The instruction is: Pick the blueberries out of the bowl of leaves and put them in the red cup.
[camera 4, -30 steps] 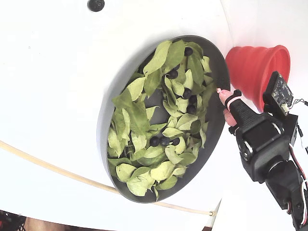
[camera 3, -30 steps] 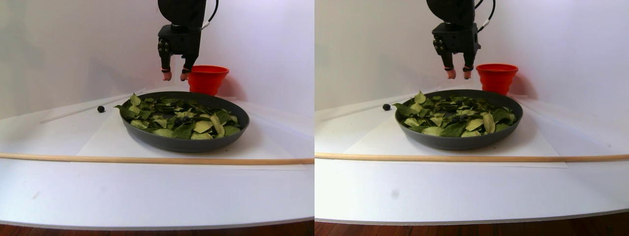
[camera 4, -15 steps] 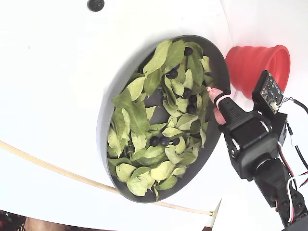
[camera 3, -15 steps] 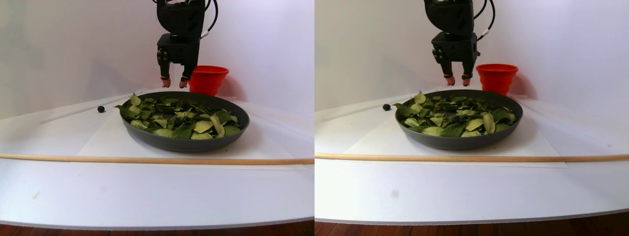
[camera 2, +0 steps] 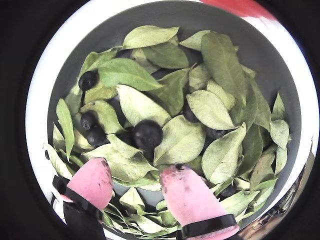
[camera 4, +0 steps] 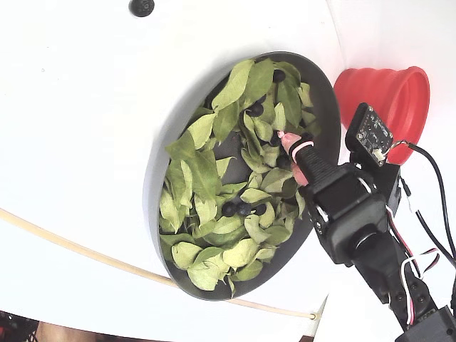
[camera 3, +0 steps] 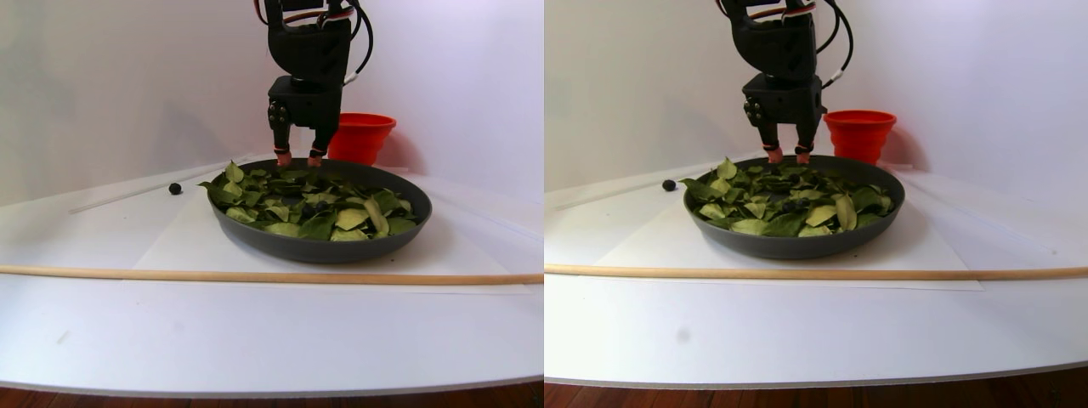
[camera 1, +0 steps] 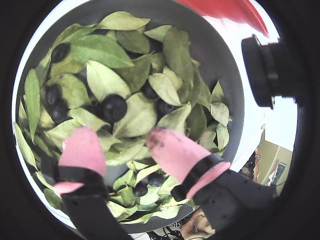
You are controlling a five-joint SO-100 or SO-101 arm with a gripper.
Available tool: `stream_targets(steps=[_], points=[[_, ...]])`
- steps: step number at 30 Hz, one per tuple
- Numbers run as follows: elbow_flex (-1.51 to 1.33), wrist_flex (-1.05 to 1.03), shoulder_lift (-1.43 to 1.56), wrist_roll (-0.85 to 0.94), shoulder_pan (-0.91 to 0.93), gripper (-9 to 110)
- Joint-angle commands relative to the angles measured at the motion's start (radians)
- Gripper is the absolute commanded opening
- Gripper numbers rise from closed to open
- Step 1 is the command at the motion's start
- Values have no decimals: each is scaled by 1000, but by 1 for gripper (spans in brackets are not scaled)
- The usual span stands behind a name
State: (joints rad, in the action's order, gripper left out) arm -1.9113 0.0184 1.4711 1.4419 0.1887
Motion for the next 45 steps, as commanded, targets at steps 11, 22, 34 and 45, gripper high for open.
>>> stream_targets(steps=[11,22,34,45], points=[[98,26,-28,-49,-5,19],[132,43,-60,-95,-3,19],[155,60,-104,-103,6,19],[184,64,-140,-121,14,19]])
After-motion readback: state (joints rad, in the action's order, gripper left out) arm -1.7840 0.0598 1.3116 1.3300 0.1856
